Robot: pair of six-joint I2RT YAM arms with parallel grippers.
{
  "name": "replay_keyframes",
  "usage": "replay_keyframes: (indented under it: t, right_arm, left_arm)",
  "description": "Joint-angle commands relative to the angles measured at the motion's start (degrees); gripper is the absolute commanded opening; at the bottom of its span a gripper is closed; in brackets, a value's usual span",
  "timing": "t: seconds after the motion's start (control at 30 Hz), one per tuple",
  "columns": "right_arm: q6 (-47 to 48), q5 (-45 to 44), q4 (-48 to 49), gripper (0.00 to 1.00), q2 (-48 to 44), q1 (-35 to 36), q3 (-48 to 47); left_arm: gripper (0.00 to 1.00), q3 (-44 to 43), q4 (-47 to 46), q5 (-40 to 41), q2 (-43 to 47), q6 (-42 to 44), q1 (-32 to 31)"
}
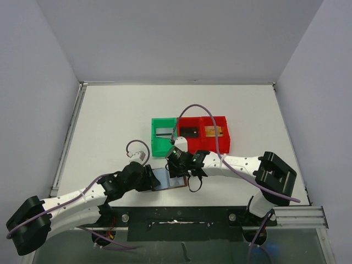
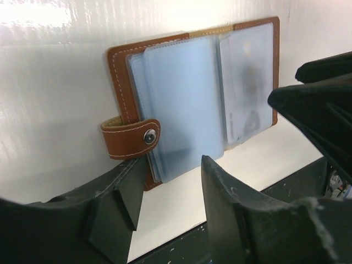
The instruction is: Take the credit cards out of the card holder
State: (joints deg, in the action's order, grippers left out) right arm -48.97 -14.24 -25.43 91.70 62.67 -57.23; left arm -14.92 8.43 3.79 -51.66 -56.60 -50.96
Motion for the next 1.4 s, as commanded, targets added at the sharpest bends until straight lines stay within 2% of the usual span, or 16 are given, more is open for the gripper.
replay_keyframes:
  t: [0.0,0.33,0.53,0.67,0.9,1.07,1.37]
  right_arm:
    - [-0.9,-4.2,-1.9,0.48,-1.7,-0.8,-0.1]
    - [-3.1,-1.3,1.1,0.45,3.9,-0.1,0.7]
    - [-4.7,-8.2,-7.6,0.54,7.1,2.0,-4.1]
    - [-3.9,-9.6,-8.8,0.58,4.4,2.5,-4.9]
    - [-2.1,-9.9,-9.3,0.64,1.8,1.8,-4.3]
    - [-2.3,-7.1,-5.5,0.62,4.4,1.8,-3.7]
    - [-2.8,-5.7,-3.8,0.52,8.1,2.1,-3.3]
  left_arm:
    - [0.46,-3.3,2.4,4.0,0.4,-0.5,-0.3]
    - [0.46,-0.9,0.0,1.7,-3.3,-0.3,-0.2]
    - [0.37,0.6,-2.5,-0.3,-2.8,0.3,-0.2]
    - [0.29,0.0,-1.6,0.0,-2.2,0.7,-0.2]
    - [0.28,0.0,-1.9,-0.5,-1.7,0.9,-0.2]
    - [0.26,0.1,-3.2,-0.9,-2.8,1.1,-0.2]
    - [0.19,0.3,-3.9,-1.7,-4.1,1.4,-0.2]
